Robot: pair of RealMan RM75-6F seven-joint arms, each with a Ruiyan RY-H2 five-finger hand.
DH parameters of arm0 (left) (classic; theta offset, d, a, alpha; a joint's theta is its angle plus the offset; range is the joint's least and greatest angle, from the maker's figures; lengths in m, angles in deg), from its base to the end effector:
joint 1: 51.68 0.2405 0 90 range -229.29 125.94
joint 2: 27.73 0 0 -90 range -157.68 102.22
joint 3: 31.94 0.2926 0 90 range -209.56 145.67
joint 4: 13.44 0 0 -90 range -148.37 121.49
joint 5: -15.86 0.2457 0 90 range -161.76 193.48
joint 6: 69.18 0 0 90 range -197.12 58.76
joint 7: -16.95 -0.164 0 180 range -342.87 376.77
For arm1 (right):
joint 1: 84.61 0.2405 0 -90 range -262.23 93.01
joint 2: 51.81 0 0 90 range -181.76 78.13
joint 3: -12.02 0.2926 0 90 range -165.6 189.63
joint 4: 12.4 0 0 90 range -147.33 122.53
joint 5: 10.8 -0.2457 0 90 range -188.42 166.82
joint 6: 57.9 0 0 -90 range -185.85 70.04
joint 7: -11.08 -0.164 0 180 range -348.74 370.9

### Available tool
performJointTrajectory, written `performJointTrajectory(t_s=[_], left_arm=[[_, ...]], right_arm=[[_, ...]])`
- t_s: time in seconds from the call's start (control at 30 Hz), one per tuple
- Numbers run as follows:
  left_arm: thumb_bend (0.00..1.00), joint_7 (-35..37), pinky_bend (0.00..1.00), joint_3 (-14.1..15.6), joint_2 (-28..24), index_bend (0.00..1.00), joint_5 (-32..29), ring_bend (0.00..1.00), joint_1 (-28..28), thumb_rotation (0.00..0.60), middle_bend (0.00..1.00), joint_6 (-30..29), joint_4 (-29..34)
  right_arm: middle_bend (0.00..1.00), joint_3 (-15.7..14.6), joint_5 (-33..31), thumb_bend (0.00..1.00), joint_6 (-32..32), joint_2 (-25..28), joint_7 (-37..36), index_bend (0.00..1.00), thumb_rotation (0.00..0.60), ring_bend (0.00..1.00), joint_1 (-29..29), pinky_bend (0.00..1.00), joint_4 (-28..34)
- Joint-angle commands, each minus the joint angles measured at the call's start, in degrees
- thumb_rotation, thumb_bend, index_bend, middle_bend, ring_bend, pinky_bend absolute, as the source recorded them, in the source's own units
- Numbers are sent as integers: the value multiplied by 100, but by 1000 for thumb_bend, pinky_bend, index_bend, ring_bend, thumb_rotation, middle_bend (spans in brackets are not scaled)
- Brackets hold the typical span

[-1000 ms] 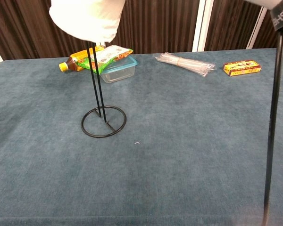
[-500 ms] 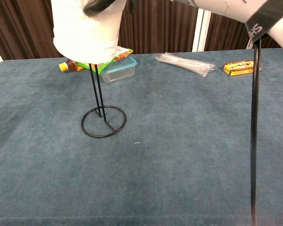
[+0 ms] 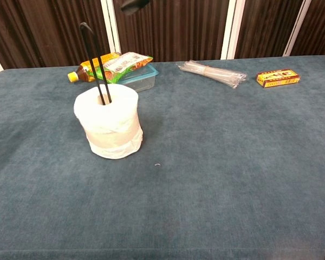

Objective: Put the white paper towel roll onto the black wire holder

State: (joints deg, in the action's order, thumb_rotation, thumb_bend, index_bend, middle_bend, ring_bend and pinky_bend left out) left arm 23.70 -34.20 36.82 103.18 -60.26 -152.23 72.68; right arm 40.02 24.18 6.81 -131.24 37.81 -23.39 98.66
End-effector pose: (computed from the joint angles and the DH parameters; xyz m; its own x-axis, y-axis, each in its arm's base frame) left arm -0.3678 0.2304 0.1444 0.3842 0.0182 0.9231 0.9208 -0.0796 -0.3817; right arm 0.0437 -0.4062 0.0397 0.0725 -0.2293 0.9706 -0.9180 -0.3957 -0.0249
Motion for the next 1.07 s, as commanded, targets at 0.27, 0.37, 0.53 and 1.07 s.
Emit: performJointTrajectory(t_s=[0.27, 0.37, 0.53, 1.07], left_arm=[[403, 31, 46, 8, -6, 25, 100, 0, 31, 600, 0, -135, -13], [406, 6, 44, 17, 6, 7, 198, 0, 51, 600, 0, -245, -2], [431, -180, 34, 115, 23, 8, 364, 0, 27, 600, 0, -212, 25], [432, -428, 29, 163, 143, 8, 456, 0, 36, 600, 0, -265, -45]], right_arm=[[0, -1638, 1859, 122, 608, 1120, 713, 0, 600, 0, -1156, 0, 979], [0, -2947, 2601, 123, 1270, 1619, 990, 0, 600, 0, -2222, 0, 1148], [0, -3868, 3801, 123, 1988, 1619, 64, 0, 600, 0, -3449, 0, 160], [0, -3567, 4554, 123, 3291, 952, -1113, 0, 600, 0, -5058, 0, -1588]])
